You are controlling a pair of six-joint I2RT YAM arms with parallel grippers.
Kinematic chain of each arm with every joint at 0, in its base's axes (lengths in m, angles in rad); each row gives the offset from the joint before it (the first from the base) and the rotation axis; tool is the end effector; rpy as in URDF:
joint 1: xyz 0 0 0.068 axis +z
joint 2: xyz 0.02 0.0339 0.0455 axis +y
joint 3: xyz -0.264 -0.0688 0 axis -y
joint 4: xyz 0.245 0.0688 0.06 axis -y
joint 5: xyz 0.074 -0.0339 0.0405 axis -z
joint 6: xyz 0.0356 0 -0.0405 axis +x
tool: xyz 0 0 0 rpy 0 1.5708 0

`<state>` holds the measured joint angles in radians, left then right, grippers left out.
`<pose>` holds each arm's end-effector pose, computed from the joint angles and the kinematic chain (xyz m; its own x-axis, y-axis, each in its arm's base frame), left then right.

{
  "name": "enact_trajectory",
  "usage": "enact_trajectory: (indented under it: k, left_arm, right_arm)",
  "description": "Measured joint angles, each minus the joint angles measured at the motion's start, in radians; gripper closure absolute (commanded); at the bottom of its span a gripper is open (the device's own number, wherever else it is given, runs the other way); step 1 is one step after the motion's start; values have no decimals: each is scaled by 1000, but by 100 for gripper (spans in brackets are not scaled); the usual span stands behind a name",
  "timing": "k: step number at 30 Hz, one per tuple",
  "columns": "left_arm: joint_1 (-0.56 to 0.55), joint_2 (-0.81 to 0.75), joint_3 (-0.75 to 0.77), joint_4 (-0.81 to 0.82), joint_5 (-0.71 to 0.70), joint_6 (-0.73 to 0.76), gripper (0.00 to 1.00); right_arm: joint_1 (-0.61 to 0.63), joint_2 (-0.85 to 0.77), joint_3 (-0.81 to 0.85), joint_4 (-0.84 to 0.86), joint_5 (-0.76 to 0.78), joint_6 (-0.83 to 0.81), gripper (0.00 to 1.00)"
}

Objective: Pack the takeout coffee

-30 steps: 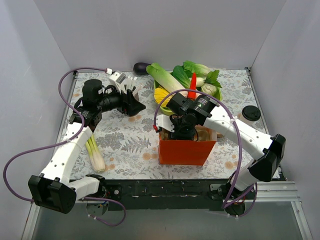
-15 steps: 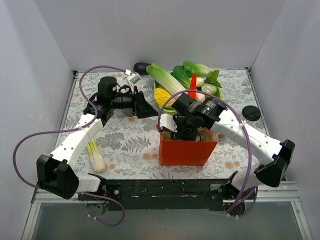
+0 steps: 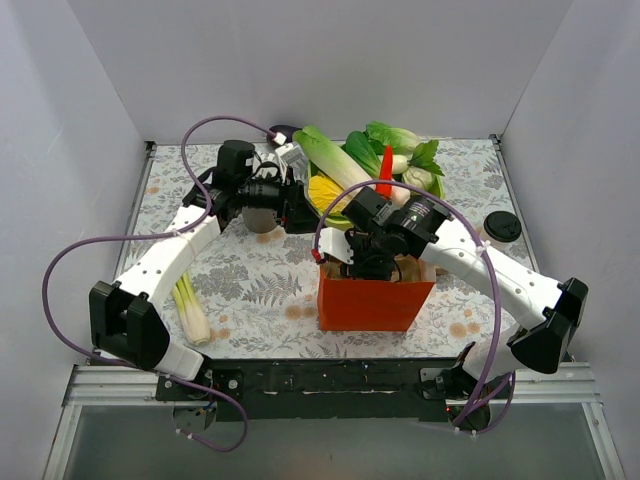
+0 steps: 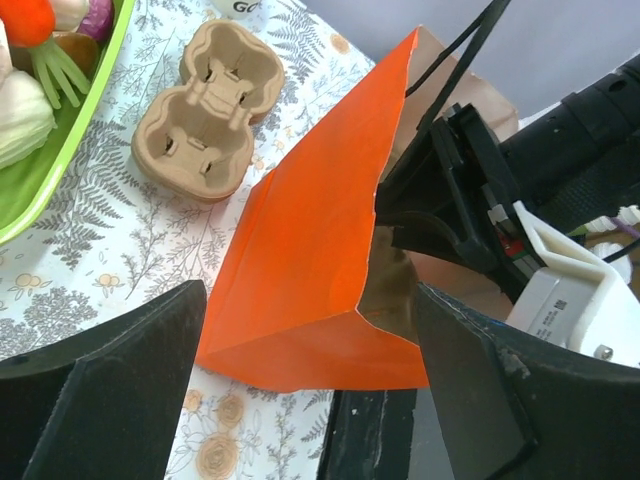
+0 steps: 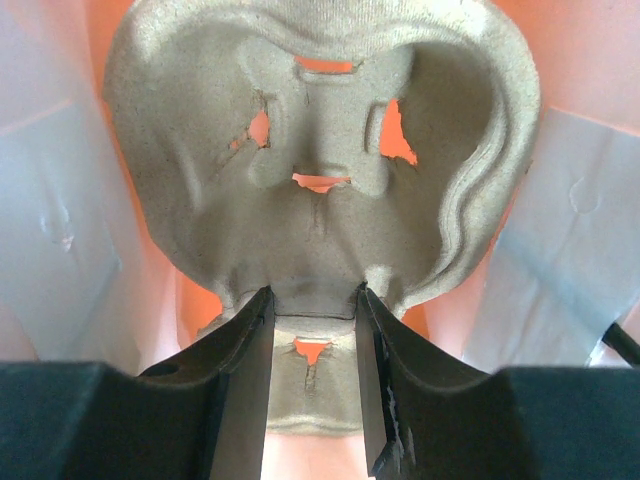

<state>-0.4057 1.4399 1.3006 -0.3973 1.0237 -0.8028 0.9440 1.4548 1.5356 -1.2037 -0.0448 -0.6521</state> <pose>0.2784 -0.1527 0.3533 -0.9591 0.0047 -0.2830 0.2733 0.2759 -0.9215 0.1607 0.2247 0.3565 0.0777 -0.9263 -0.3687 -0.9730 0.0102 -0.2307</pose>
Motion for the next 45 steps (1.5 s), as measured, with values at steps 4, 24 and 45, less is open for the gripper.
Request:
enact_trajectory:
  k: [4, 24, 45]
  left_arm:
    - [-5, 37, 60, -115, -23, 108, 17]
    - [-5, 46, 101, -307, -74, 267, 19]
    - [-9, 61, 111, -320, -38, 282, 19]
  right_arm:
    - [0, 0, -9, -1, 6, 0, 99]
    - [0, -8, -66, -31, 20, -35, 99]
    - [0, -21, -126, -32, -24, -71, 99]
